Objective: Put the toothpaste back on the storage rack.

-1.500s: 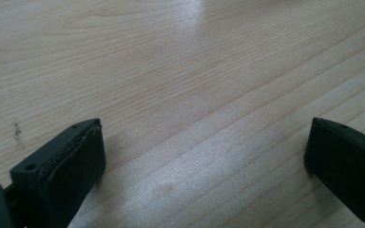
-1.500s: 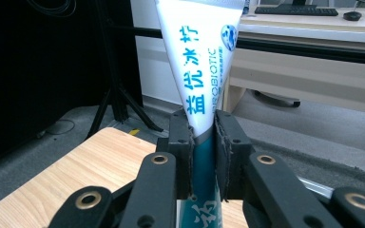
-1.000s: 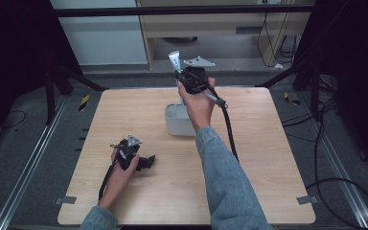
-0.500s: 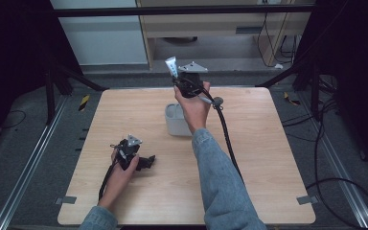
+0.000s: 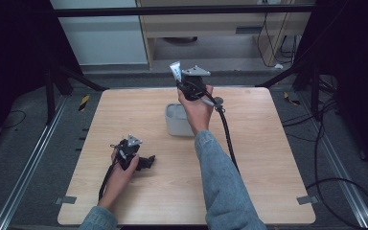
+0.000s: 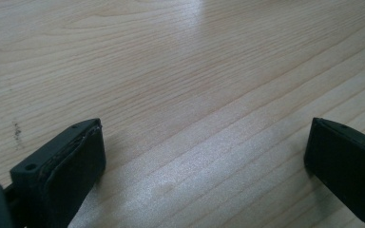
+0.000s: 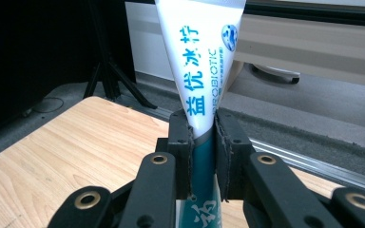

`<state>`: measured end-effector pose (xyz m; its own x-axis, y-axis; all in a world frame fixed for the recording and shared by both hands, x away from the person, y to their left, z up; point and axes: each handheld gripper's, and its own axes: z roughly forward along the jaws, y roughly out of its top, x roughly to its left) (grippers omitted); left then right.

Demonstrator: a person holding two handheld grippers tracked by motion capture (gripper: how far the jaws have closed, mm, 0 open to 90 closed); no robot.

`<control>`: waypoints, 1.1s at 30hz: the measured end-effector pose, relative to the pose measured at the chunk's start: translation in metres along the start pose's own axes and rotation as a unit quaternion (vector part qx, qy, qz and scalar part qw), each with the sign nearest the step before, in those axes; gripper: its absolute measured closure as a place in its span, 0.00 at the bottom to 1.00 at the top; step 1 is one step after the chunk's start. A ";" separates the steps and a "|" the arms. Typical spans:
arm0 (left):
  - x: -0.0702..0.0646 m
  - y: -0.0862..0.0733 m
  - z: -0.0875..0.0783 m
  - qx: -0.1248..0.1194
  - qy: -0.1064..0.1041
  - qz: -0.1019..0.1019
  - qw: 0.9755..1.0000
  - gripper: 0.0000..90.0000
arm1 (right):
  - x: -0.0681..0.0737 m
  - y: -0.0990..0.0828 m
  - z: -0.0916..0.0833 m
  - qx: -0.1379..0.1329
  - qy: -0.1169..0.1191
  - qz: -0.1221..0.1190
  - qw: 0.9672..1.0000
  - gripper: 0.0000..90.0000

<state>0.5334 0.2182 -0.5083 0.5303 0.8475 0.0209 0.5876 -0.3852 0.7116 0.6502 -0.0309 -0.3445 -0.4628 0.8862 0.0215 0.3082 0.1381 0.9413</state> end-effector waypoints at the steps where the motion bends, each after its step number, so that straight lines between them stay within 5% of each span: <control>1: 0.000 0.000 0.000 0.000 0.000 0.000 1.000 0.00 | 0.000 0.000 0.000 0.000 0.000 0.000 1.000 0.87; 33: 0.000 0.000 0.000 -0.001 0.000 0.000 1.000 0.00 | 0.004 -0.010 -0.002 0.025 0.008 -0.015 1.000 0.87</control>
<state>0.5334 0.2181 -0.5083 0.5300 0.8477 0.0209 0.5869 -0.3845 0.7125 0.6437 -0.0297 -0.3534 -0.4859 0.8740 -0.0006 0.3346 0.1866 0.9237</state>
